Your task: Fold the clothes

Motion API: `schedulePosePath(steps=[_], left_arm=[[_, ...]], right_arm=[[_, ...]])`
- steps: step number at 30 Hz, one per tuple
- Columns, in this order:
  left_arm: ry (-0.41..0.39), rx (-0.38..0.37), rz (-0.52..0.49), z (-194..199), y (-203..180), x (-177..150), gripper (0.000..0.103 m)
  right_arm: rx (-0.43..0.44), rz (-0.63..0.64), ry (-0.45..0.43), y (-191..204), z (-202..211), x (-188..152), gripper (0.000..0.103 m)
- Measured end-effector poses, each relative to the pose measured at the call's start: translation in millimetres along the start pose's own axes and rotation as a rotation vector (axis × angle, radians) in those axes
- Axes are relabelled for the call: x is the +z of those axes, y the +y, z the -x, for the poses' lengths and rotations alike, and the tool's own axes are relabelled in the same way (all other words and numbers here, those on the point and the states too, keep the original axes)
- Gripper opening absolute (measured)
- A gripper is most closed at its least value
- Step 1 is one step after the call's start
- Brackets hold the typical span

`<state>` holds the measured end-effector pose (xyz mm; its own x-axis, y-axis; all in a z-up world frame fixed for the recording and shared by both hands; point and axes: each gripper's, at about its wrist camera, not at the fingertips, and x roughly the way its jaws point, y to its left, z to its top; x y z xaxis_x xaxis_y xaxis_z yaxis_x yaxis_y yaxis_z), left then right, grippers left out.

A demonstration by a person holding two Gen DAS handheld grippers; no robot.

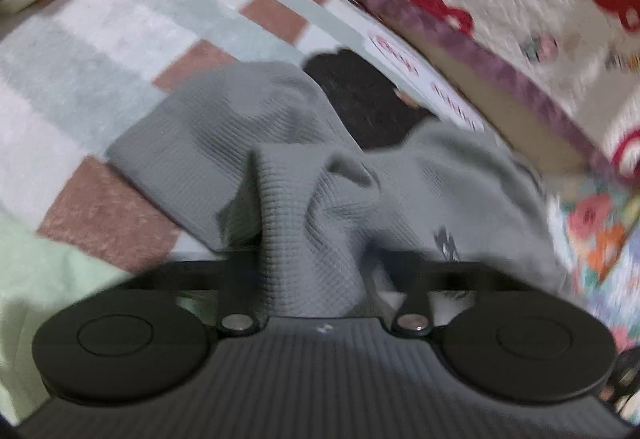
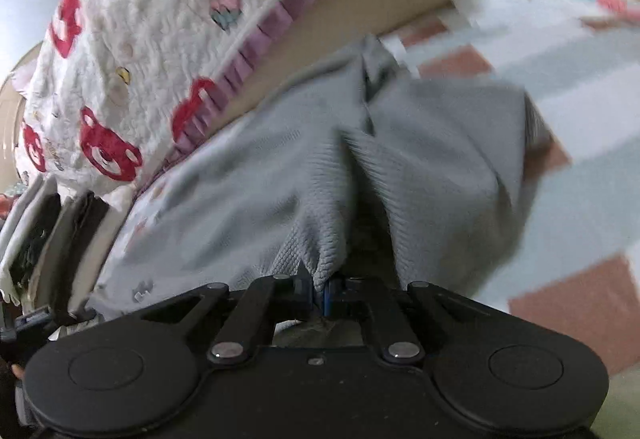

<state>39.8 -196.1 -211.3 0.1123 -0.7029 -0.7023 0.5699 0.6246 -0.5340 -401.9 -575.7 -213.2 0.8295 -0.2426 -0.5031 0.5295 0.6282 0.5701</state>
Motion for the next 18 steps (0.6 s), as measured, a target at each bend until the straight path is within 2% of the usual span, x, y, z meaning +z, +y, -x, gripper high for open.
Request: schedulePosePath(steps=[4,7,11,16,18], left_arm=[[-0.081,-0.038,-0.062,42,-23,-9,0.006],[-0.130,-0.059,-0.127,74,-46,-19,0.006],[-0.108,-0.057,-0.125,85,-53,-32,0.006],[-0.043,0.041,-0.150,70,-52,-39,0.007],[-0.022,0.059,-0.137,67,-50,-40,0.009]], right_arm=[[0.057,0.036,-0.107,26,66,11,0.006],[0.049,0.069,-0.142,38,108,3,0.006],[-0.035,0.078,-0.088,34,134,-22,0.006],[-0.138,0.141,0.013,30,120,-46,0.006],[-0.196,0.224,0.040,37,111,-48,0.006]])
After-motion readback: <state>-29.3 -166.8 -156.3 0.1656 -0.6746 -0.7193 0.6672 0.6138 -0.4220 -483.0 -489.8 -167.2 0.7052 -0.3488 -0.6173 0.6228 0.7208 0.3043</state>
